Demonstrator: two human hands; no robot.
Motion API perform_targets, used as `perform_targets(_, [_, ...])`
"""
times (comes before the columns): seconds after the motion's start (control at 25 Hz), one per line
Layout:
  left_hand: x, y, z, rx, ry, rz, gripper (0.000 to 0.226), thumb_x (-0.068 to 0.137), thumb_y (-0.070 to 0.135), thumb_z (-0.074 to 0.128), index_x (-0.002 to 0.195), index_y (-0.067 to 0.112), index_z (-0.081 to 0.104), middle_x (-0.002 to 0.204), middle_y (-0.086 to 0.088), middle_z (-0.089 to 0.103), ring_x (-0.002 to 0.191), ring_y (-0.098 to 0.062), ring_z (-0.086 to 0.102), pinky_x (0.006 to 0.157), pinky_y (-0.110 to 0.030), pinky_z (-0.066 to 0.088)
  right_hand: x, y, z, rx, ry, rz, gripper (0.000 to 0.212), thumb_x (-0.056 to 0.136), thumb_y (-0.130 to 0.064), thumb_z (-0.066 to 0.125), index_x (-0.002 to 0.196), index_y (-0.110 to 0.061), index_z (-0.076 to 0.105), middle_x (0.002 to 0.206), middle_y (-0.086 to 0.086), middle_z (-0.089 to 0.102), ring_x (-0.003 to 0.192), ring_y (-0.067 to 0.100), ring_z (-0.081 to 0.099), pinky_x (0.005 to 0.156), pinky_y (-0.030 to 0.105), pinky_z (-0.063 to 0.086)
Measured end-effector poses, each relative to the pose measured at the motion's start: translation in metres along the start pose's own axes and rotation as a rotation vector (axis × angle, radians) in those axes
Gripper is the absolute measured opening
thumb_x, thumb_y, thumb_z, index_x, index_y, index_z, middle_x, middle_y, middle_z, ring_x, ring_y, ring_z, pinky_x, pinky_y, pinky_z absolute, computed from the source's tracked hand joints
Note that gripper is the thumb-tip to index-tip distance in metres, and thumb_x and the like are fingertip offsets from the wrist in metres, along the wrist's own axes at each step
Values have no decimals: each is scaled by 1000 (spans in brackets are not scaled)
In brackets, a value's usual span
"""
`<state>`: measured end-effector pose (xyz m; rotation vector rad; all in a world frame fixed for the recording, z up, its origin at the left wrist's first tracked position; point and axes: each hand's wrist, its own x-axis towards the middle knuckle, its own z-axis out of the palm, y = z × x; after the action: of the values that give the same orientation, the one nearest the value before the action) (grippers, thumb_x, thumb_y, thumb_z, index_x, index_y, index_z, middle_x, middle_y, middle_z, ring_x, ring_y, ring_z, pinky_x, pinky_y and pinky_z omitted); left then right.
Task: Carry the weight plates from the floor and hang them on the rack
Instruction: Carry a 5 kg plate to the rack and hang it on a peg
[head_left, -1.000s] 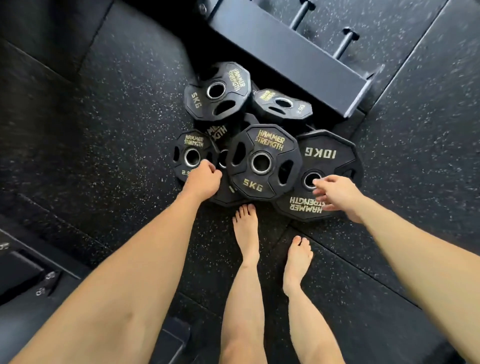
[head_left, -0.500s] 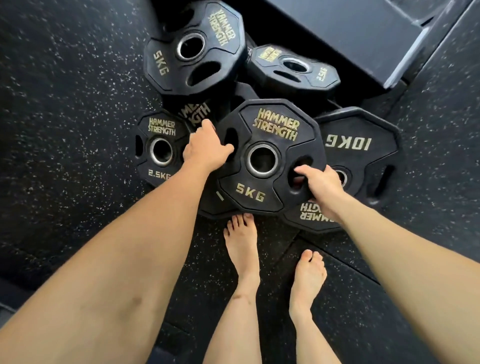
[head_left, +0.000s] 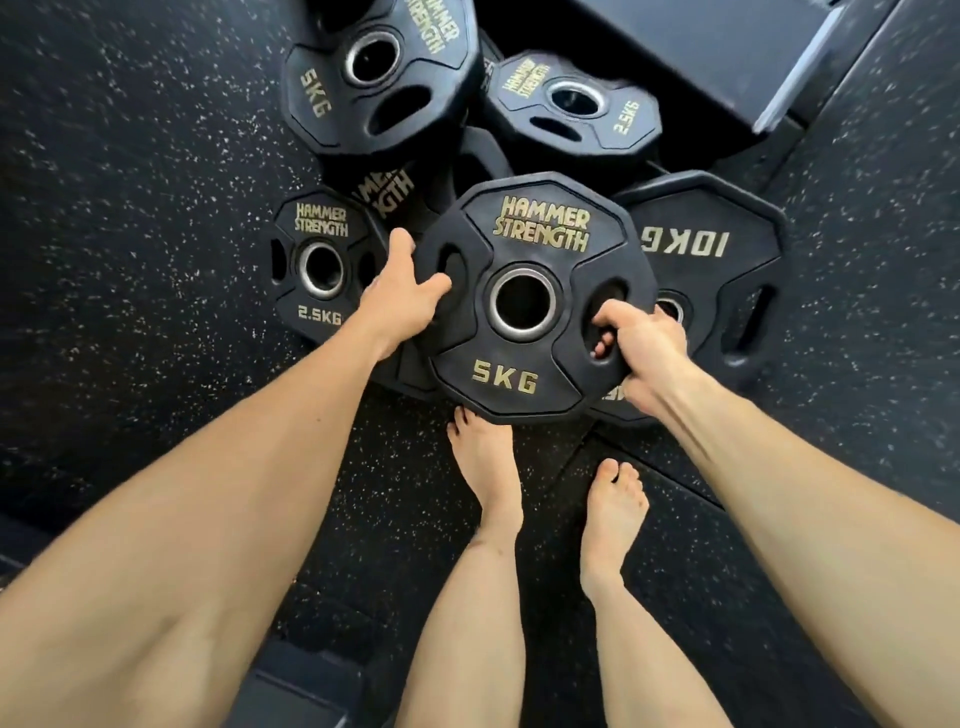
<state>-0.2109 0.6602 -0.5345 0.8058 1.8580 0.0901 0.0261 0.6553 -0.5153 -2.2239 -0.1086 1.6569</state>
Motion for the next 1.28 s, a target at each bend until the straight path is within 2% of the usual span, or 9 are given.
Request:
perform_targets(0.12, [-61, 5, -8, -323, 113, -179, 24, 87, 38, 61, 101, 22, 50, 91, 4, 63, 88, -21, 61, 77, -35, 51, -63, -8, -19, -67, -12, -95, 13, 72, -6, 63, 79, -16, 56, 50, -1, 51, 45, 14, 45, 52, 27, 45])
perform_targets(0.24, [-142, 30, -39, -374, 157, -243, 33, 87, 43, 57, 102, 17, 70, 97, 0, 68, 96, -22, 63, 82, -32, 50, -139, -36, -40, -131, -66, -178, 12, 69, -12, 63, 73, -16, 53, 48, -2, 51, 44, 14, 44, 55, 28, 43])
perform_targets(0.32, [-200, 54, -67, -424, 192, -214, 34, 86, 40, 56, 105, 15, 68, 102, -3, 70, 94, -20, 65, 84, -33, 54, -194, -58, -56, -167, -107, -224, 16, 68, -16, 64, 76, -14, 50, 46, -2, 50, 41, 14, 44, 54, 28, 43])
perform_targets(0.48, [-313, 111, -124, -683, 197, -120, 7, 89, 20, 56, 91, 16, 61, 83, -2, 64, 58, -7, 62, 55, -22, 51, -306, -103, -84, -152, -177, -351, 13, 75, -19, 66, 85, -17, 57, 52, -8, 57, 41, 7, 48, 49, 25, 44])
perform_targets(0.56, [-372, 133, -150, -817, 198, -59, 8, 89, 21, 57, 90, 14, 60, 76, -2, 61, 55, -8, 58, 58, -25, 48, -367, -128, -100, -110, -236, -431, 11, 80, -28, 67, 80, -20, 60, 57, -8, 58, 46, 7, 50, 48, 23, 42])
perform_targets(0.72, [-477, 154, -188, -987, 220, 103, 33, 101, 42, 48, 102, 15, 66, 71, 7, 67, 67, -7, 63, 65, -23, 52, -469, -155, -127, -92, -356, -495, 41, 89, -57, 58, 81, -17, 53, 53, -2, 48, 44, 11, 42, 43, 24, 38])
perform_targets(0.84, [-540, 157, -197, -1017, 347, 145, 45, 99, 48, 49, 110, 8, 67, 91, 2, 72, 87, -13, 69, 77, -29, 55, -527, -161, -142, -151, -375, -597, 42, 90, -59, 55, 77, -19, 56, 52, -2, 49, 42, 11, 42, 43, 25, 37])
perform_targets(1.04, [-643, 145, -179, -1179, 587, 152, 37, 98, 49, 51, 86, 15, 60, 71, 5, 61, 55, -3, 55, 54, -18, 47, -588, -156, -165, -327, -524, -768, 51, 87, -65, 55, 76, -16, 54, 53, 0, 52, 46, 18, 49, 45, 28, 39])
perform_targets(1.28, [-763, 123, -114, -1383, 910, 73, 40, 93, 55, 54, 83, 17, 62, 69, 6, 59, 61, -7, 51, 61, -22, 44, -645, -130, -192, -548, -839, -798, 50, 90, -59, 54, 77, -11, 56, 48, -3, 50, 39, 11, 44, 40, 21, 35])
